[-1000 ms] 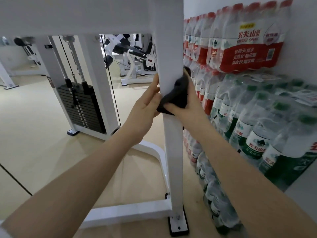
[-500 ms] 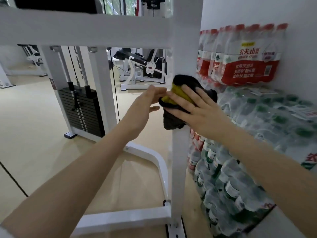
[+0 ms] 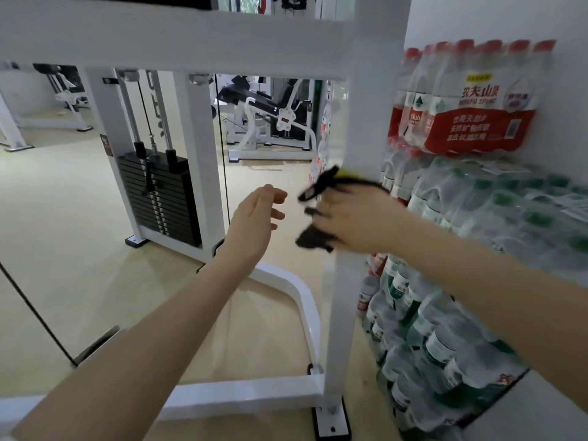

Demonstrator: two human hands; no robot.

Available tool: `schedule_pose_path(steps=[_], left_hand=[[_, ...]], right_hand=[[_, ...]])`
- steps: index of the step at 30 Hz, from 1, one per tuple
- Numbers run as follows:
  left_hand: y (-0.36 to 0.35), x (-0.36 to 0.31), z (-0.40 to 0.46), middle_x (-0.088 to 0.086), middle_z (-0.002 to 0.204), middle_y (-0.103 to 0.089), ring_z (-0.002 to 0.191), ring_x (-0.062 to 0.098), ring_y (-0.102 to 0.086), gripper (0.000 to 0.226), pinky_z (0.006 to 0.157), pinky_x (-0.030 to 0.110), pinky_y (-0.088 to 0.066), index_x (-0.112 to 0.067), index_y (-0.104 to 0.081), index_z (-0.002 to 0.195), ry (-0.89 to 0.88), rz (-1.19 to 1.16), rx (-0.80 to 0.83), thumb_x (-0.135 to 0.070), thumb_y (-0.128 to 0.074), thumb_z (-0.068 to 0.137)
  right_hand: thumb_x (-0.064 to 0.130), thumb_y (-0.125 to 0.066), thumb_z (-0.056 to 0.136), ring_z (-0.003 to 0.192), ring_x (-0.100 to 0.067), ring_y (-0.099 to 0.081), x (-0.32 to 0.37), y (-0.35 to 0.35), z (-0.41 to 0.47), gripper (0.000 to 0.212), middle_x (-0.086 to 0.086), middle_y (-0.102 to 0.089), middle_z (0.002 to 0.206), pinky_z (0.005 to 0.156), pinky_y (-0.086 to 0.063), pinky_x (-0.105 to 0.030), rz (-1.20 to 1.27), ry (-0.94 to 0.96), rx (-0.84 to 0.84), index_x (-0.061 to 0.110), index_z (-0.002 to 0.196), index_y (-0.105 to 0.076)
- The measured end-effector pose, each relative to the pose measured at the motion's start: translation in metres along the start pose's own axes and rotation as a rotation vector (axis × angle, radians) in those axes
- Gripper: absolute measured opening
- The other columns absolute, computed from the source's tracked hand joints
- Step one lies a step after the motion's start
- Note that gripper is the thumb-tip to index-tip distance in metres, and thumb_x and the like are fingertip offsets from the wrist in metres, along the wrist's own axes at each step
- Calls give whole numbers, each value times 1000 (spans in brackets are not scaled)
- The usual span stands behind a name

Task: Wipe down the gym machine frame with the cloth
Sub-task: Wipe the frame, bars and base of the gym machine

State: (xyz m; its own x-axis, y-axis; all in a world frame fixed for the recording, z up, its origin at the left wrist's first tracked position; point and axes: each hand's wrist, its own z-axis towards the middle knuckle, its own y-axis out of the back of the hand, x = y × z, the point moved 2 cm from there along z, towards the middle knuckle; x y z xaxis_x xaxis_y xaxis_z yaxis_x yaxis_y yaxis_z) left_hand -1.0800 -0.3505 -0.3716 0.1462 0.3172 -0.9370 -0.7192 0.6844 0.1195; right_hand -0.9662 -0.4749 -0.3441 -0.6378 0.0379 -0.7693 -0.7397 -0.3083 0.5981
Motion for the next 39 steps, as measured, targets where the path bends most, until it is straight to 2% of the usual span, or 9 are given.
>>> schedule_pose_path(steps=[4, 9, 16, 23, 27, 30, 34, 37, 39], left_hand=[[-4, 13, -1, -2, 107, -61, 85, 14, -58, 36, 76, 29, -47, -18, -59, 103, 30, -19, -21, -29, -25, 101], [-10, 25, -10, -5, 102, -59, 85, 15, -58, 35, 75, 29, -47, -18, -59, 102, 97, -15, 10, -30, -27, 100], [-30, 1, -15, -7, 99, -59, 87, 15, -58, 29, 78, 34, -49, -22, -56, 102, -9, 23, 96, -29, -28, 100], [-30, 22, -20, -2, 120, -56, 103, 15, -55, 35, 96, 36, -44, -20, -49, 125, 28, 105, 164, -32, -27, 101], [-37, 26, -20, -5, 123, -54, 110, 14, -55, 37, 96, 34, -45, -30, -42, 132, 70, 31, 213, -39, -26, 100], [-47, 28, -24, -13, 124, -52, 112, 12, -54, 44, 99, 34, -43, -43, -20, 143, 75, -42, 238, -40, -30, 100], [-56, 41, -38, -11, 119, -52, 116, 12, -50, 51, 109, 41, -34, -54, -7, 141, 67, -21, 302, -48, -32, 96], [-63, 65, -53, -7, 141, -40, 129, 11, -39, 50, 112, 43, -28, -58, -10, 138, 117, 29, 348, -51, -33, 94], [-69, 80, -63, -1, 147, -35, 132, 9, -35, 50, 113, 43, -27, -54, -11, 140, 178, 22, 363, -44, -34, 97]], right_hand=[[47, -46, 88, 106, -24, -57, -21, -4, 0, 40, -2, -68, 101, 112, -18, -39, -51, -133, -261, 14, 96, -68], [48, -27, 99, 133, -21, -31, 20, -27, -28, 53, -3, -52, 137, 113, -4, -45, 96, -278, -245, 16, 123, -61], [41, -52, 87, 138, -28, -18, 13, -21, -21, 59, -4, -24, 149, 109, -14, -57, 27, -572, -450, 23, 140, -34], [34, -48, 86, 134, -38, -19, 74, -62, -42, 66, -15, -11, 149, 100, -37, -54, 171, -644, -379, 17, 142, -16], [35, -52, 87, 135, -41, -10, 28, -28, -16, 67, -15, -9, 146, 110, -17, -46, 302, -856, -523, 13, 141, -18], [38, -52, 91, 135, -44, -13, 36, -39, -21, 65, -16, -8, 145, 112, -20, -47, 390, -847, -612, 15, 140, -17], [37, -62, 84, 134, -45, -24, 110, -86, -60, 83, -24, -8, 146, 106, -34, -48, 493, -913, -361, 13, 141, -6], [18, -76, 73, 126, -45, -42, 161, -100, -85, 102, -22, -7, 150, 90, -51, -44, 657, -979, -201, 9, 143, -3], [7, -70, 78, 133, -44, -31, 168, -93, -85, 97, -19, -2, 153, 99, -45, -47, 786, -1003, -211, 14, 145, 0]])
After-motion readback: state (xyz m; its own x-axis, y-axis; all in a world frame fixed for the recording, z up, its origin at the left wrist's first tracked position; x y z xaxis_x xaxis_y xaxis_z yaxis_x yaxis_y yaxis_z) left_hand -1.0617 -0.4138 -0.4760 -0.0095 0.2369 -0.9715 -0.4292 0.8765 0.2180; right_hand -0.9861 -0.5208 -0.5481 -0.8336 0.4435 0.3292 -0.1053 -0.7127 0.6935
